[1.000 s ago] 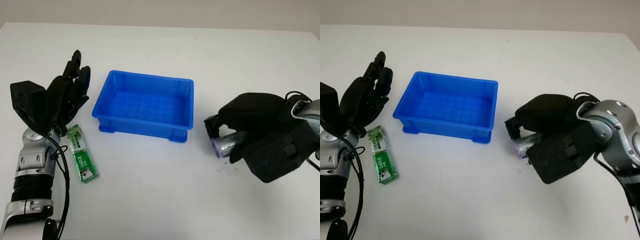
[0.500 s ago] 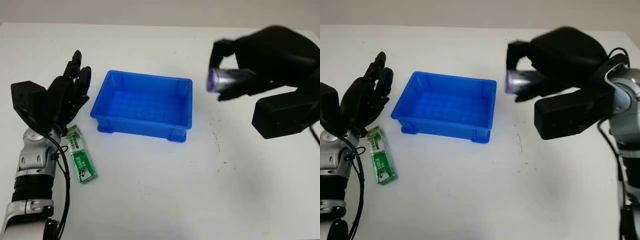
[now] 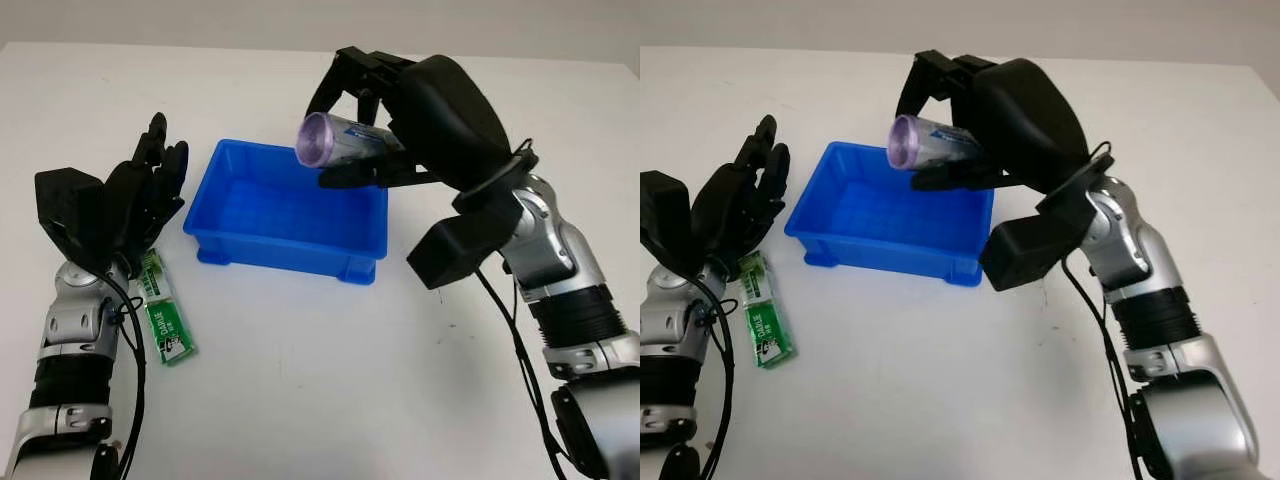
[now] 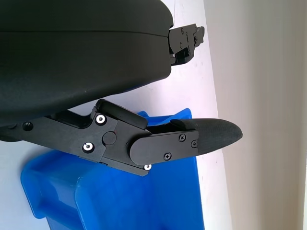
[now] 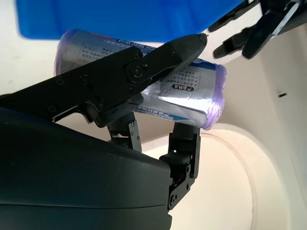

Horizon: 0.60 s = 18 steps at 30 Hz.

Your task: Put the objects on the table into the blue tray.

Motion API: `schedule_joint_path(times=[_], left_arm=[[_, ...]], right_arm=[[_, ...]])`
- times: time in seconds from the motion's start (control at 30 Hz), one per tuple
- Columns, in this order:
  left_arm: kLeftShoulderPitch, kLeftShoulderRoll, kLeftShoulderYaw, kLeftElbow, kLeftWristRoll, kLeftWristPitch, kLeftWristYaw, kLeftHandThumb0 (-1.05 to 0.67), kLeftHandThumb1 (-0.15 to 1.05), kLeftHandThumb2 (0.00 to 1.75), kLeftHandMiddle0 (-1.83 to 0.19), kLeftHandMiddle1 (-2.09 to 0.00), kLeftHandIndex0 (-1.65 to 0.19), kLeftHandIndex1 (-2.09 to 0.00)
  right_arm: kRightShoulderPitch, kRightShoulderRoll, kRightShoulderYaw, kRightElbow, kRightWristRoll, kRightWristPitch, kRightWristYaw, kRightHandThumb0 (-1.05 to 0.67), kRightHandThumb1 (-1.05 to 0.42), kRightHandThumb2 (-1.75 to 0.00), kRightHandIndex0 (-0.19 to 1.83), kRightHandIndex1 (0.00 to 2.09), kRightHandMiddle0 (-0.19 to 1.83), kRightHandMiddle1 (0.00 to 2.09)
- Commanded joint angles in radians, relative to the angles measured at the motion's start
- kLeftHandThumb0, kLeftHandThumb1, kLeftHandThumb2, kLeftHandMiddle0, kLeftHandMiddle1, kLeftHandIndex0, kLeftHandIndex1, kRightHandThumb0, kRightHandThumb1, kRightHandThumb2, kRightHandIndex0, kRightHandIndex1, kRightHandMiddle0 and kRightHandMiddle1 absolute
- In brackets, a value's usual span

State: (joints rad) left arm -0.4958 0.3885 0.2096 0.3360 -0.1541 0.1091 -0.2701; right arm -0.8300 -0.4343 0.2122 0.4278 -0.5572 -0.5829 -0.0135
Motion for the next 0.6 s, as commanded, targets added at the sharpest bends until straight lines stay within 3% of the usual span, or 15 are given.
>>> schedule_joint_path(times=[0.0,0.03,0.07,0.1,0.13,0.2,0.3,0.57], left_arm=[[0.018,-0.001,-0.002,-0.026,0.005,0.001,0.008,-0.80,1.05,0.55,0.19,0.00,0.19,0.00],[0.021,-0.004,-0.001,-0.029,0.006,0.001,0.011,-0.80,1.05,0.55,0.19,0.00,0.19,0.00],[0.023,-0.005,0.001,-0.033,0.003,0.002,0.012,-0.80,1.05,0.55,0.19,0.00,0.19,0.00],[0.027,-0.006,0.003,-0.035,0.000,0.000,0.011,-0.80,1.05,0.54,0.19,0.00,0.19,0.00],[0.031,-0.006,0.005,-0.038,-0.002,0.001,0.010,-0.80,1.05,0.54,0.19,0.00,0.19,0.00],[0.038,-0.004,0.008,-0.043,-0.004,0.003,0.010,-0.79,1.05,0.54,0.19,0.00,0.19,0.00],[0.044,-0.001,0.009,-0.046,-0.002,0.002,0.010,-0.79,1.05,0.56,0.19,0.00,0.19,0.00],[0.029,-0.006,0.001,-0.023,0.007,0.004,0.017,-0.80,1.05,0.55,0.19,0.00,0.19,0.00]], right_arm=[[-0.038,0.003,0.032,0.052,-0.030,0.004,0.009,-0.52,-1.05,-0.12,0.94,2.06,0.70,2.04],[-0.049,-0.011,0.052,0.061,-0.059,0.024,0.036,-0.54,-1.05,-0.10,0.82,2.06,0.60,2.02],[-0.064,-0.035,0.076,0.059,-0.078,0.047,0.108,-0.61,-1.05,-0.12,0.56,1.94,0.39,1.85],[-0.084,-0.064,0.104,0.055,-0.098,0.063,0.197,-0.69,-1.05,-0.20,0.16,1.38,0.09,1.31],[-0.099,-0.088,0.128,0.045,-0.113,0.086,0.289,-0.73,-1.05,-0.23,0.04,0.89,0.02,0.87],[-0.112,-0.112,0.151,0.033,-0.116,0.114,0.408,-0.79,-1.05,-0.22,-0.14,0.21,-0.13,0.28],[-0.104,-0.125,0.152,0.026,-0.111,0.111,0.438,-0.83,-1.05,-0.22,-0.19,0.02,-0.19,0.03],[-0.020,-0.134,0.057,-0.071,-0.032,0.040,0.258,-0.84,-1.05,-0.35,-0.19,0.00,-0.19,0.00]])
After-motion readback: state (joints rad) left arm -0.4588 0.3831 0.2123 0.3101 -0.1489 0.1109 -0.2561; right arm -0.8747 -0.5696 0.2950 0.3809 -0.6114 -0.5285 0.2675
